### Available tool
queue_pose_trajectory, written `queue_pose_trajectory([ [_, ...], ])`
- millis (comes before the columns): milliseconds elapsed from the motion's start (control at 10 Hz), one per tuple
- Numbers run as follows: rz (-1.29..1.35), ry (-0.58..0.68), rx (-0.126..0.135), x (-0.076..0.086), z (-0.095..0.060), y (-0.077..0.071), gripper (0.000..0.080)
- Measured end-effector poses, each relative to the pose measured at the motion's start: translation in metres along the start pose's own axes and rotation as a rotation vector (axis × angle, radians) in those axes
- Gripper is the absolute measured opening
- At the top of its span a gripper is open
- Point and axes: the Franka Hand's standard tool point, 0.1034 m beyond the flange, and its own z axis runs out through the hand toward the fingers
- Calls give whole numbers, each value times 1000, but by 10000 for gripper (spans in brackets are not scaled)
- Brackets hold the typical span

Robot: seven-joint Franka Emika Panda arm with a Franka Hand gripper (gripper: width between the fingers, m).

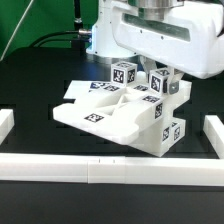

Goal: Assemble chair

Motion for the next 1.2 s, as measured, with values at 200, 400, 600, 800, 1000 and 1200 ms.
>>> queue_pose_trajectory([
  [200,104,-2,1,0,0,0,266],
  [400,231,-10,6,-2,0,-1,266],
  [600,323,-11,6,-3,0,-2,266],
  [800,493,-6,19,-6,1,-5,266],
  [1000,611,-4,40,-9,1,-9,266],
  [1200,743,-16,57,-13,2,-13,266],
])
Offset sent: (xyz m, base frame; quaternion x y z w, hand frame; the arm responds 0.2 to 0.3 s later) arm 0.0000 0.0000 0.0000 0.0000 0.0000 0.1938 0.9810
